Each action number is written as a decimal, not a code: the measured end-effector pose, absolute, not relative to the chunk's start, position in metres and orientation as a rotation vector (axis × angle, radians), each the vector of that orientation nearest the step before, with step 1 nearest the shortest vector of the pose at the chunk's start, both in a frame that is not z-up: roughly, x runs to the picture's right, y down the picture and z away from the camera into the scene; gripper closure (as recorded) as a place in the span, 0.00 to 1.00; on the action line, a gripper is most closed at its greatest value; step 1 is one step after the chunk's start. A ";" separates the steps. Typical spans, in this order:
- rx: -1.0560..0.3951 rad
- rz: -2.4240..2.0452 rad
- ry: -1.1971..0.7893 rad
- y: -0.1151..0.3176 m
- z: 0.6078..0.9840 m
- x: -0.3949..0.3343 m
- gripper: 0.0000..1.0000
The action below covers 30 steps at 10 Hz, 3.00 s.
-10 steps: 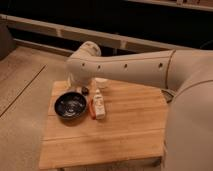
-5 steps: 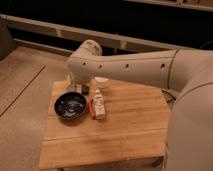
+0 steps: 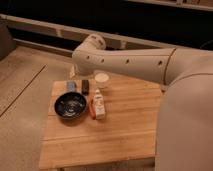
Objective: Place the ceramic cup in the ceramic bowl
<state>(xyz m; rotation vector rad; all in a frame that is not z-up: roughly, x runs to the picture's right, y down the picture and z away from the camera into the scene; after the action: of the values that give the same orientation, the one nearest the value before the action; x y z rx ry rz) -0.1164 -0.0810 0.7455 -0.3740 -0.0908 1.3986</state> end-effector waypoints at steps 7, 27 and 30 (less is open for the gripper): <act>-0.363 1.417 -0.091 -0.096 0.768 -0.089 0.35; -0.448 1.483 0.140 -0.100 0.884 -0.005 0.35; -0.384 1.509 0.238 -0.105 0.896 0.031 0.35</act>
<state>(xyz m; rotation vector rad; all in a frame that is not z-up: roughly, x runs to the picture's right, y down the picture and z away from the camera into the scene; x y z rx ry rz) 0.0313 -0.1046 0.8959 -0.3837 0.2382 1.5085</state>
